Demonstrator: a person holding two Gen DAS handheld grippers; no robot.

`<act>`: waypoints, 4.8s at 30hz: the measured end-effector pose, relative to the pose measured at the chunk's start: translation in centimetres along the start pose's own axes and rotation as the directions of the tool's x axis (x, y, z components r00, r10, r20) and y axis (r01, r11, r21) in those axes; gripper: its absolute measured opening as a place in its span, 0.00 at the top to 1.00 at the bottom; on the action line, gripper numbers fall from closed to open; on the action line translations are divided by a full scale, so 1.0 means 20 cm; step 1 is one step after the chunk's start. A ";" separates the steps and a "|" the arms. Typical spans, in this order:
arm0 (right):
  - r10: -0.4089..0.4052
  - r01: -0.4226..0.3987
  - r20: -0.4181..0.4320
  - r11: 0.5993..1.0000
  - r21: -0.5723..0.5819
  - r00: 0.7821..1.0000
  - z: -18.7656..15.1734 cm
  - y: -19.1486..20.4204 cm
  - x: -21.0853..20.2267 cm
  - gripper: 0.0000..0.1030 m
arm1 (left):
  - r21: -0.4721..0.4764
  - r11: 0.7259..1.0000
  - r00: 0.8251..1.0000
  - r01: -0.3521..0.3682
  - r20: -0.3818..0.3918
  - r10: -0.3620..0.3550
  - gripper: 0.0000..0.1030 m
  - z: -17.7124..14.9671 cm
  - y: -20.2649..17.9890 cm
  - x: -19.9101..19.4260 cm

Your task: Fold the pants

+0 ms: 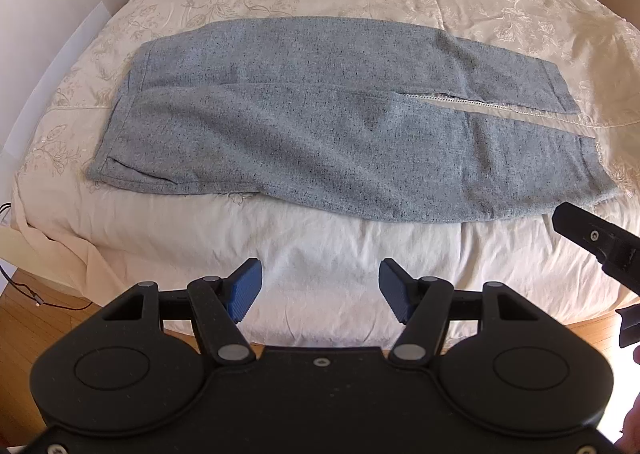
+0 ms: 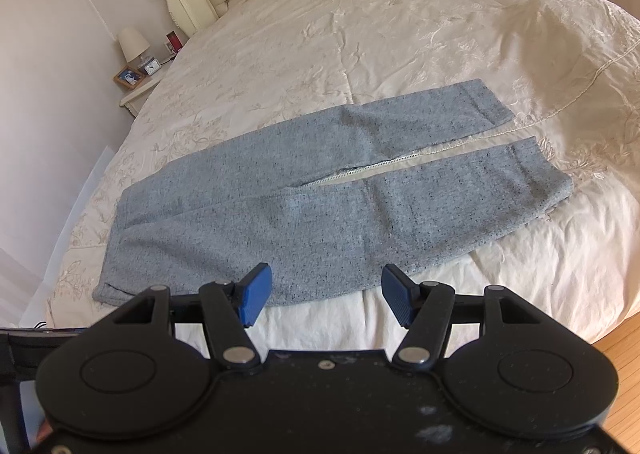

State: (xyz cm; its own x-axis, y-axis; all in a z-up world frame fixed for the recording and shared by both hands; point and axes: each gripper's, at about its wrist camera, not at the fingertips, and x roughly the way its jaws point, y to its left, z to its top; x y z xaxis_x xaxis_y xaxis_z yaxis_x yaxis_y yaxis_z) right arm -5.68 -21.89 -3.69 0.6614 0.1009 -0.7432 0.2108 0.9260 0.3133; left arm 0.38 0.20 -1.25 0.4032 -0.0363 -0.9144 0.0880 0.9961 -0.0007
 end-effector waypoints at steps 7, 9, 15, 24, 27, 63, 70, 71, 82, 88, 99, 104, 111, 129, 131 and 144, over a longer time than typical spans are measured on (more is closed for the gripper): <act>-0.022 0.023 -0.053 0.999 0.022 0.998 0.01 0.01 0.13 0.38 | 0.007 1.000 1.000 -0.004 -0.013 0.004 0.36 0.12 0.04 0.08; -0.024 0.026 -0.079 0.999 0.025 0.997 0.02 0.01 0.17 0.38 | 0.006 1.000 0.999 0.011 -0.034 -0.011 0.36 0.16 0.04 0.13; -0.090 0.092 -0.091 0.996 0.017 0.992 0.12 0.00 0.33 0.38 | 0.019 0.998 0.996 0.062 -0.071 -0.060 0.38 0.35 0.03 0.30; -0.174 0.176 -0.055 0.984 0.021 0.983 0.41 -0.03 0.67 0.38 | 0.049 0.996 0.991 0.074 -0.116 -0.068 0.38 0.66 0.04 0.60; -0.185 0.184 -0.072 0.983 -0.013 0.980 0.51 -0.02 0.80 0.42 | 0.076 0.995 0.991 0.059 -0.124 -0.049 0.38 0.76 0.03 0.71; -0.435 0.409 -0.098 0.888 -0.211 0.895 1.27 -0.75 1.95 0.46 | -0.050 0.991 0.968 -0.125 -0.225 0.111 0.38 0.88 -0.07 0.96; -0.262 0.255 -0.092 0.963 -0.083 0.961 1.31 -0.75 1.80 0.45 | -0.036 0.993 0.970 -0.111 -0.221 0.101 0.38 0.85 -0.14 0.97; -0.225 0.216 -0.103 0.972 -0.098 0.969 1.31 -0.71 1.80 0.45 | -0.032 0.993 0.971 -0.112 -0.214 0.102 0.38 0.85 -0.15 0.97; -0.253 0.243 -0.114 0.965 -0.093 0.961 1.28 -0.52 1.84 0.46 | 0.066 0.997 0.970 -0.044 -0.235 0.059 0.38 0.80 -0.21 1.12; -0.141 0.108 -0.179 0.977 -0.182 0.974 0.90 -0.40 1.55 0.45 | 0.154 0.987 0.930 -0.039 -0.356 0.092 0.34 0.52 -0.21 1.24; -0.205 0.123 -0.297 0.954 -0.272 0.933 0.30 -0.51 1.20 0.46 | 0.243 0.969 0.941 -0.048 -0.314 0.125 0.33 0.31 -0.24 1.12; -0.274 0.253 -0.225 0.960 -0.118 0.935 0.35 -0.70 1.01 0.46 | 0.213 0.974 0.943 -0.077 -0.303 0.141 0.34 0.31 -0.26 1.11; -0.431 0.448 -0.151 0.888 0.102 0.890 0.36 -1.05 0.74 0.45 | 0.150 0.982 0.945 -0.111 -0.290 0.151 0.34 0.29 -0.25 1.09; -0.303 0.319 -0.178 0.945 0.068 0.936 0.52 -1.24 0.97 0.70 | 0.075 0.990 0.968 -0.117 -0.216 0.130 0.39 0.33 -0.47 0.83; -0.241 0.267 -0.242 0.960 0.080 0.940 0.55 -1.25 0.93 0.96 | 0.085 0.991 0.969 -0.101 -0.219 0.118 0.39 0.32 -0.50 0.82; -0.239 0.324 -0.325 0.915 0.239 0.915 0.63 -1.52 0.84 0.85 | 0.173 0.984 0.982 -0.046 -0.172 0.076 0.39 0.33 -0.67 0.74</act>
State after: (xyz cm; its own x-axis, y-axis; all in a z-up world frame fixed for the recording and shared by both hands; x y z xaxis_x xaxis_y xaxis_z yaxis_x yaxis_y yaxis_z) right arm 8.06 -52.89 -18.23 0.3207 -0.0106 -0.9471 0.5791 0.7935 0.1872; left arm 11.18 -14.20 -12.21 0.2455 0.0539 -0.9679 0.2254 0.9679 0.1111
